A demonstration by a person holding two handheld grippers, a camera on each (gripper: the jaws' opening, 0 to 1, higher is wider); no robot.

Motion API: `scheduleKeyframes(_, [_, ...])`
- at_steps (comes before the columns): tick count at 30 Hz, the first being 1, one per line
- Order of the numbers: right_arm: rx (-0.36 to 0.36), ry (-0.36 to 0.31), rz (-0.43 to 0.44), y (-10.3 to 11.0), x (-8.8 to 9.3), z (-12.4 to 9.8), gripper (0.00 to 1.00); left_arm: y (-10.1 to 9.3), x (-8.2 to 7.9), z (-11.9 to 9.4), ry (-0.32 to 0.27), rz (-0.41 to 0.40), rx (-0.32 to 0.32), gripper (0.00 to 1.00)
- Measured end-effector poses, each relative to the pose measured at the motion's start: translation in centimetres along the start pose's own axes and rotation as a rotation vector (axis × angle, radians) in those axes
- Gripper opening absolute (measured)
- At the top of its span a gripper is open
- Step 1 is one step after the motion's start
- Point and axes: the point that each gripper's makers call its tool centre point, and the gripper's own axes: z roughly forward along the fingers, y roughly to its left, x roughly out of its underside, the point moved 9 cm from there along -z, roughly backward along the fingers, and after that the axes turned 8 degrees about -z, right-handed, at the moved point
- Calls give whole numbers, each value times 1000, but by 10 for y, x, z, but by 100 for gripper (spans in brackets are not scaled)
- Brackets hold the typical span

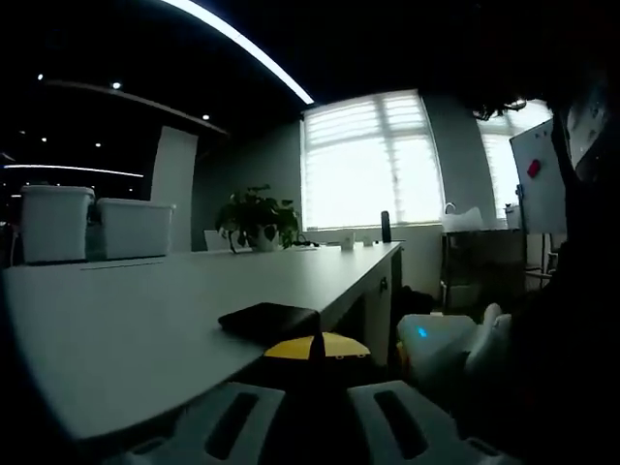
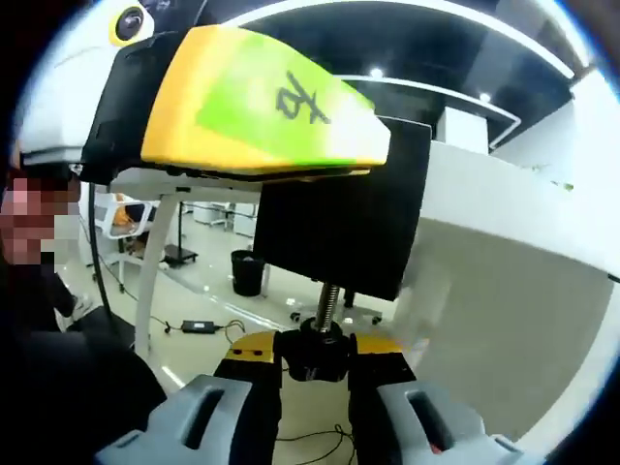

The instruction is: Clamp the fixed fixture on the desktop, loosen the retaining clip, secure it to the edge of the desk, and tighten the retaining clip.

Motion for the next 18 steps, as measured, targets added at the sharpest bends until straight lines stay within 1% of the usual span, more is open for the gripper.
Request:
scheduleKeyframes(1, [-36,-4,11,-3,1,0,23,-1,-1,0,14,18,-4,1])
scheduleKeyframes(3, [-113,-25,-23,-7,1,1,23,-1,-3,1,27,21,-7,1])
scheduleKeyframes(4, [-148,-28,-10,-10,3,3,23,-2,-3,1,33,26,-9,1])
scheduleKeyframes(5, [-184,-43,-37,-12,4,5,23,-2,-3,1,35,28,-11,1])
scheduleKeyframes(6, [-236,-62,-42,-13,5,5,23,-2,-3,0,37,30,-13,1])
scheduleKeyframes(7, [-283,-74,-19,-16,7,5,23,-2,-3,0,40,31,-14,1])
scheduleKeyframes(8, [-321,-93,-42,-19,9,8,23,-2,-4,0,46,34,-14,1])
scheduleKeyframes(9, [-375,-112,-65,-21,9,11,23,-2,-5,0,52,36,-13,1])
scheduleKeyframes(10, [-419,-115,-51,-23,11,13,23,-2,-5,1,58,35,-14,1])
scheduleKeyframes(11, [-449,-115,-55,-25,11,14,23,-3,-5,1,65,40,-17,1])
scheduleKeyframes(12, [-476,-136,-97,-26,11,17,23,-3,-6,1,70,43,-19,1])
scheduleKeyframes(14, [-534,-142,-88,-29,12,19,23,-3,-6,0,78,45,-23,1])
scheduleKeyframes(16, [-570,-173,-97,-31,13,21,23,-3,-6,0,83,42,-29,1])
scheduleKeyframes(17, [-594,-190,-87,-32,15,22,23,-3,-6,0,86,41,-31,1])
scheduleKeyframes(18, [-604,-209,-81,-30,15,19,24,-4,-7,1,92,45,-33,1])
